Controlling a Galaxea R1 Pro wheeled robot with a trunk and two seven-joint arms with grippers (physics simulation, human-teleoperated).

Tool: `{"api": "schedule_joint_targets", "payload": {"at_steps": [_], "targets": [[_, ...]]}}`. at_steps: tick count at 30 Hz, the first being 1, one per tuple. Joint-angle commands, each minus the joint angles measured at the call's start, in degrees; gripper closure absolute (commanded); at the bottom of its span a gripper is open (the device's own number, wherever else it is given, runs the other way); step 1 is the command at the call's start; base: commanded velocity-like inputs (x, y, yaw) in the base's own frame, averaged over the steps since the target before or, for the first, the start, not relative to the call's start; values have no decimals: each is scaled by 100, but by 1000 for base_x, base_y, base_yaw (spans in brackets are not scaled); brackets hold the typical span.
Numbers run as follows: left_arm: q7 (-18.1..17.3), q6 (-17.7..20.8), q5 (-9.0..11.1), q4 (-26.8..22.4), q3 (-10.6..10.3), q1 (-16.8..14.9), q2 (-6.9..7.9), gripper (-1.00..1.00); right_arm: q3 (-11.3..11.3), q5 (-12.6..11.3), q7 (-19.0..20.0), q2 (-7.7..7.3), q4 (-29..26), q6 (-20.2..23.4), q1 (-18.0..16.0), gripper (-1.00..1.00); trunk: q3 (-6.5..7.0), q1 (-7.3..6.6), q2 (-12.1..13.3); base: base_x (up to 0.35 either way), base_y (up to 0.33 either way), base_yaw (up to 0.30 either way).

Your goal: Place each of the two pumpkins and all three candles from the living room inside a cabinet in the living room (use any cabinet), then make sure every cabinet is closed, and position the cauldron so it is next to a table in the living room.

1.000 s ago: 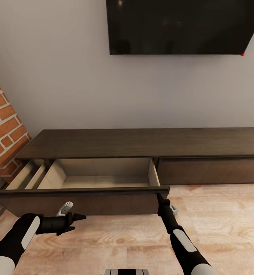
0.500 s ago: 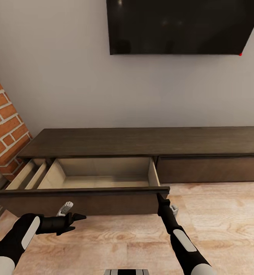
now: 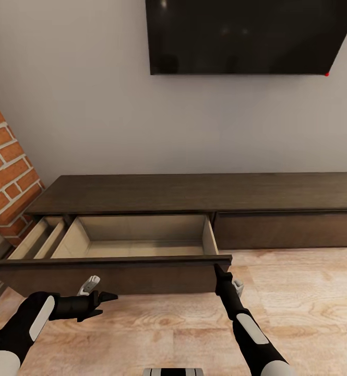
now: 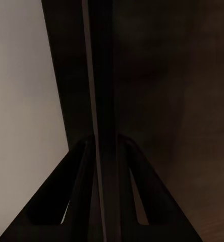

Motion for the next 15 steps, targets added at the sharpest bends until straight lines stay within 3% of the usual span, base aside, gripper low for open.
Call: {"api": "schedule_joint_targets", "payload": {"at_steps": [1, 12, 13, 15], "targets": [[0, 0, -1, 2, -1, -1, -1, -100, 37, 25, 47, 3, 1, 14, 0, 100, 0, 0, 0, 0, 0, 0], [0, -2, -1, 2, -1, -1, -1, -100, 37, 22, 47, 3, 1, 14, 0, 100, 0, 0, 0, -36, 0, 0], [0, -2, -1, 2, -1, -1, -1, -100, 37, 22, 47, 3, 1, 14, 0, -100, 0, 0, 0, -4, 0, 0], [0, -2, -1, 2, -1, -1, -1, -100, 37, 24, 47, 3, 1, 14, 0, -100, 0, 0, 0, -1, 0, 0]]}}
